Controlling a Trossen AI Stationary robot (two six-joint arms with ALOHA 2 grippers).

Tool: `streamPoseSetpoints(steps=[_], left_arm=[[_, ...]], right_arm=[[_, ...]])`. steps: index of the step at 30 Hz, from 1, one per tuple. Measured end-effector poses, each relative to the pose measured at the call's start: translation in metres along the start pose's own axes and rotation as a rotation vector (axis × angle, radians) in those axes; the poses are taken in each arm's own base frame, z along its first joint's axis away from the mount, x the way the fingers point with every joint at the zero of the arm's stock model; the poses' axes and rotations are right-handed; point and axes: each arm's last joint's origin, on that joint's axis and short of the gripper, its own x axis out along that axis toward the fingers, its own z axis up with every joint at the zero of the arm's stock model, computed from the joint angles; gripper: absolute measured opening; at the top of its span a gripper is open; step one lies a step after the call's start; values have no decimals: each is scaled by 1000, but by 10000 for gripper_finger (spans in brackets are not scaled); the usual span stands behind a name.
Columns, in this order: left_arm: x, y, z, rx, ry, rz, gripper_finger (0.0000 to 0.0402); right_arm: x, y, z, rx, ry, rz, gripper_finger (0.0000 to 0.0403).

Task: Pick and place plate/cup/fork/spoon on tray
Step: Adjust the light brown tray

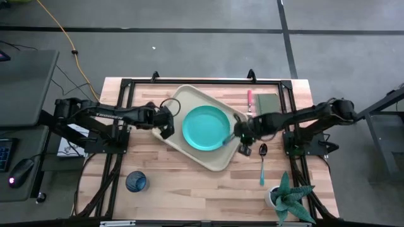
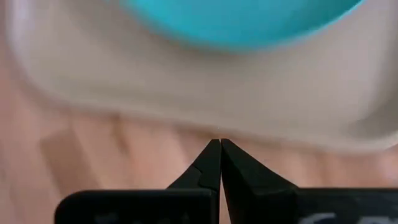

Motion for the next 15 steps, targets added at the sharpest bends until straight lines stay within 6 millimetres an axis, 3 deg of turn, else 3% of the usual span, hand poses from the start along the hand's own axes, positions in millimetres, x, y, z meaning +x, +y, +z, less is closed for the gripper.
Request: streamPoseSetpoints(steps=[7, 15], left_arm=[[2, 32, 29, -18, -36, 100, 0], [19, 66, 38, -115, 13, -134, 0]], right_arm=[[22, 25, -16, 15, 95, -99, 0], [54, 10, -11, 31, 167, -288, 0]])
